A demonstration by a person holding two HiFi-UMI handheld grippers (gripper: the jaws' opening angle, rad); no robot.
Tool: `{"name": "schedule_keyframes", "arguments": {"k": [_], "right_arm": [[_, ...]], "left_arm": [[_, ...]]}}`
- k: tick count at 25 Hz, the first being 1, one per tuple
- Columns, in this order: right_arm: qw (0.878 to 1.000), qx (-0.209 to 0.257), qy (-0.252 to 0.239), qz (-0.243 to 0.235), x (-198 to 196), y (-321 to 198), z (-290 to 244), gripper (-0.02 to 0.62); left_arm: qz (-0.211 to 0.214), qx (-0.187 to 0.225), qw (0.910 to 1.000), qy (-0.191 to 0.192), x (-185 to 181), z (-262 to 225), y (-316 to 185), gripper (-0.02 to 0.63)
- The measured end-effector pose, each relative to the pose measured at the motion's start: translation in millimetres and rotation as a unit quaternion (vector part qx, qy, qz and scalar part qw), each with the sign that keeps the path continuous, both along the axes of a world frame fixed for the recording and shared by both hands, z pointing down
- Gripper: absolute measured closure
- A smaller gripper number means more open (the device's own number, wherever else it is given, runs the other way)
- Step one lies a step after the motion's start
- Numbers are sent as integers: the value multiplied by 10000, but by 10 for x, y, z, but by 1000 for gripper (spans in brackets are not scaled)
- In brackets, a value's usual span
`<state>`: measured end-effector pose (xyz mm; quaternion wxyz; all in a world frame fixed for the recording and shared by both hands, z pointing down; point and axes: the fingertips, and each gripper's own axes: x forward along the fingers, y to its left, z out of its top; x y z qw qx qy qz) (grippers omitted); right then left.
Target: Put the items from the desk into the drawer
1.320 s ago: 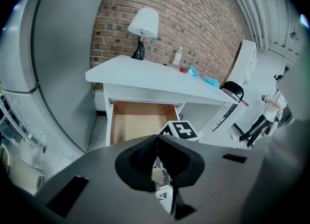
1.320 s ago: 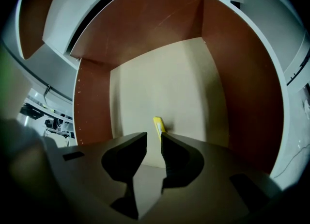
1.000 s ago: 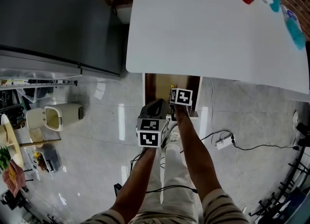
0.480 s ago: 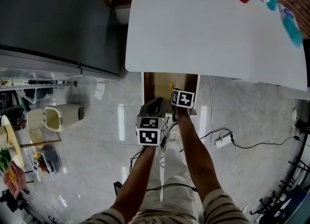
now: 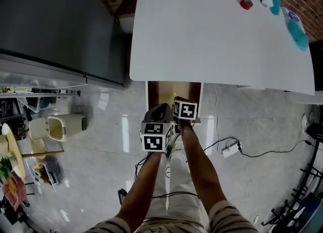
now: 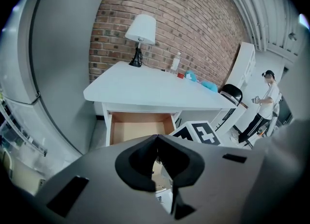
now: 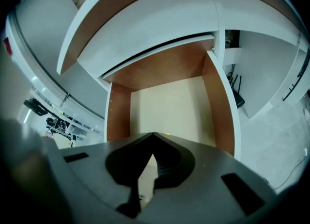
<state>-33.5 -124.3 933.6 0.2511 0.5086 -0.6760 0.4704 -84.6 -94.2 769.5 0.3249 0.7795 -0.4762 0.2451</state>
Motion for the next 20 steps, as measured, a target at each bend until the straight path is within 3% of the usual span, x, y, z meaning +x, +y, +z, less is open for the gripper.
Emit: {"name": "schedule_keyframes", "arguments": {"k": [11,20], "right_arm": [[9993,255,-215,177,22,160,-625,584],[9972,725,-134,119,149,177,-1431,584]], "left_arm": [[-70,73,9999,-30,34,-317,-69,600],[1,226,9996,-151,3,-691,-37,600]]}}
